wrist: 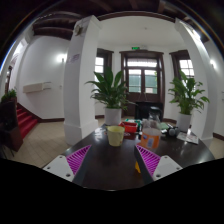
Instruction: Pour water
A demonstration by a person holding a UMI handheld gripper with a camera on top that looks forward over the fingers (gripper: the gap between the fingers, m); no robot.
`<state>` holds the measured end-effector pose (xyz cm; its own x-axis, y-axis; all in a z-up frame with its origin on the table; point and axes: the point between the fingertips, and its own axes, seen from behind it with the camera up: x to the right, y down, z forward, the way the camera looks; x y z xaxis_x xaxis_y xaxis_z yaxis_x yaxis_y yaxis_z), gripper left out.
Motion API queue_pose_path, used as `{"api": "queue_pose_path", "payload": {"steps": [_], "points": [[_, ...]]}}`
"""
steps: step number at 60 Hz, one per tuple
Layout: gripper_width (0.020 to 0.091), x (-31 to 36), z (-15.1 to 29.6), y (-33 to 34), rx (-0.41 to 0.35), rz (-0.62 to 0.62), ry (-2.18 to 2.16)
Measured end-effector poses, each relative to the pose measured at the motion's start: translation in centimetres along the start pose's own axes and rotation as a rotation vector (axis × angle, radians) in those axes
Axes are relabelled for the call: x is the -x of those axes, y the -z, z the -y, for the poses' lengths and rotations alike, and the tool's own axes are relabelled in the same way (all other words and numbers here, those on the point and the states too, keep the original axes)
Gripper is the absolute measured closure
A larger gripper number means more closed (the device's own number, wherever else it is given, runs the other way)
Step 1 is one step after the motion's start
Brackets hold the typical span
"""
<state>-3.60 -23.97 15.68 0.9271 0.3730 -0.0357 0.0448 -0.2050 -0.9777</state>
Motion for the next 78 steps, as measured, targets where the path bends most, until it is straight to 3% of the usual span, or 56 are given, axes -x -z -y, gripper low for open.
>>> {"api": "queue_pose_path", "payload": {"steps": [9,13,18,38,44,51,53,67,78], "points": [[0.0244,-3.8,-0.4,0.1,0.017,-0.115,-0.021],[0.0249,-7.2,-4.0,-0.3,0.014,-0.149,-0.035],[0.0252,-9.7,-4.9,-2.2,0.018,-0.175,-0.041],[0.0253,-14.0,-1.1,-9.1,-0.047,-0.238,-0.024],[0.0384,-14.5,-0.9,-10.4,-0.046,-0.244,-0.05],[0.0488,-14.4,-1.2,-11.5,-0.045,-0.245,-0.038],[0.0558,-14.2,-1.3,-11.6,-0.043,-0.243,-0.032],[0.0709,-14.2,-0.8,-12.1,-0.072,-0.258,-0.005],[0.0711,-14.0,-0.9,-12.2,-0.06,-0.249,0.018]]}}
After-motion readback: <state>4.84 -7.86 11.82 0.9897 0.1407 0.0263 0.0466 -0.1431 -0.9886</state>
